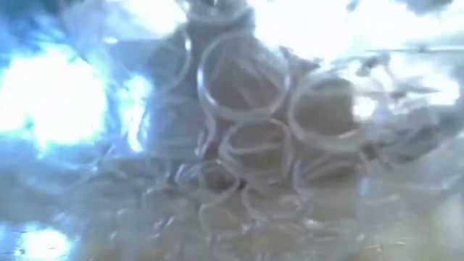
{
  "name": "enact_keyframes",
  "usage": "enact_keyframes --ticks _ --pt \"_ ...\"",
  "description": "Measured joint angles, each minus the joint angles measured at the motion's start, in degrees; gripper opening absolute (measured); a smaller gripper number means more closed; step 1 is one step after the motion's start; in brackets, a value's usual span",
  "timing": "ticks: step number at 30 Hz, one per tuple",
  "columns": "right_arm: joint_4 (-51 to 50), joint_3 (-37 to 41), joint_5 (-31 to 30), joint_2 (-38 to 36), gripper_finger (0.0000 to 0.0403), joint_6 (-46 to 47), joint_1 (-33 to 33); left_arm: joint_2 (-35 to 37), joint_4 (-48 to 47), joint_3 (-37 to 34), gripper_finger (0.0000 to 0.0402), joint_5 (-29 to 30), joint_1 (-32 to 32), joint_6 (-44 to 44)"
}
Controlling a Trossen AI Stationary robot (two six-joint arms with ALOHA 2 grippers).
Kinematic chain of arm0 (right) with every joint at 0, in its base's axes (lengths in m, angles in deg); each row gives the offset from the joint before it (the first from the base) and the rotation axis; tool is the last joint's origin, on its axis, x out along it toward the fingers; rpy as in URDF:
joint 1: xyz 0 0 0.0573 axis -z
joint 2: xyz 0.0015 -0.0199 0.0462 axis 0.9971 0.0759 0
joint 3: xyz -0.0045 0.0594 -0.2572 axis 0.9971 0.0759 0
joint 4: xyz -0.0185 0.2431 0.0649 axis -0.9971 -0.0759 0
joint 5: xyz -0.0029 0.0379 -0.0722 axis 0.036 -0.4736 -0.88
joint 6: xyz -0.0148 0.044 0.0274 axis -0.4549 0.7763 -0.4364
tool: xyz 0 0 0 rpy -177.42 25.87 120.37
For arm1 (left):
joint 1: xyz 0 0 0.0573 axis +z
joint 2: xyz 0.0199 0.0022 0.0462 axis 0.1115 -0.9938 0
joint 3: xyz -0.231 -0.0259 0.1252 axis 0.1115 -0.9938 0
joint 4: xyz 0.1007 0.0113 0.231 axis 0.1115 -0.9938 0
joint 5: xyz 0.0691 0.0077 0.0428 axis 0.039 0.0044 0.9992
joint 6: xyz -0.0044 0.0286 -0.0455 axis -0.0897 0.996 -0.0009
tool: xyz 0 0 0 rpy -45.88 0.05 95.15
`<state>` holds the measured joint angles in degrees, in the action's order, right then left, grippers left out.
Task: Unpack boxes
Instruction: Break down the cardboard box using the silver cutter until it is fully flat
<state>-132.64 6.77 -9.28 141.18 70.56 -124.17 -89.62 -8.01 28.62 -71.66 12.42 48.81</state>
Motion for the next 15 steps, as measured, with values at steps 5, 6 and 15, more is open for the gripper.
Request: enact_keyframes --ticks 5,6,15 --pt "1.3 3.1 7.0 0.5 0.0096 4.0 0.0 3.2 -2.1 -1.1 0.0000 4.6 -0.2 -1.5" --pt "2.0 3.4 8.0 1.0 0.0096 3.6 0.0 4.2 -2.1 -1.3 0.0000 4.6 -0.1 -1.4" --pt "19.4 11.4 -0.2 4.4 0.0096 -4.7 -0.4 18.1 -9.0 -1.1 0.0000 8.5 -0.6 -4.2"
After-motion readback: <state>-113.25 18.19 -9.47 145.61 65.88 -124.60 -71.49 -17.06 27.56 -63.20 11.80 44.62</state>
